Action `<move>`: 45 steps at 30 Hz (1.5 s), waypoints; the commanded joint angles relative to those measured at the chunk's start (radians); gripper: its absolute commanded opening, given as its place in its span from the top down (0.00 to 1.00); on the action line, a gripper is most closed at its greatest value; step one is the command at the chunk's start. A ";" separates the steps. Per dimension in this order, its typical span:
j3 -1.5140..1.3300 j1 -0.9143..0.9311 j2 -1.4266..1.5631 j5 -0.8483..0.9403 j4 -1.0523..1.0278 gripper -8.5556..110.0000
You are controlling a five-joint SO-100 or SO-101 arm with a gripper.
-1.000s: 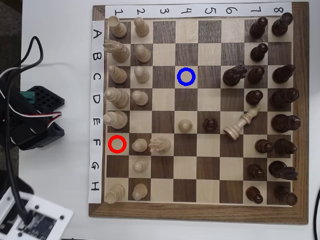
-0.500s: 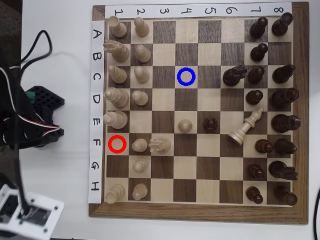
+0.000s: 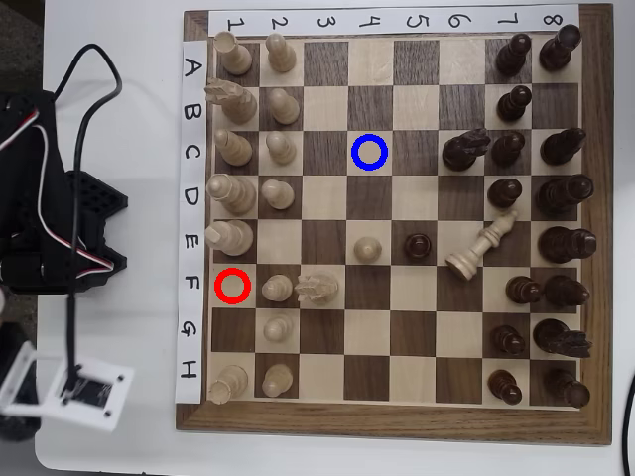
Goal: Move the piece to destination
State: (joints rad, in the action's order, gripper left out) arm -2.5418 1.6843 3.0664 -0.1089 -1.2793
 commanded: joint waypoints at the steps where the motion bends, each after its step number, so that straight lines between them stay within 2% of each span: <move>1: -0.127 0.002 0.097 0.021 0.046 0.93; 14: -0.479 0.003 0.353 0.063 0.132 0.93; 20: -0.577 -0.020 0.357 0.072 0.175 0.93; 45: -0.574 -0.048 0.357 0.046 0.156 0.93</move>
State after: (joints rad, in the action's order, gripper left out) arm -3.0802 1.6444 3.3625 -0.0568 -1.1367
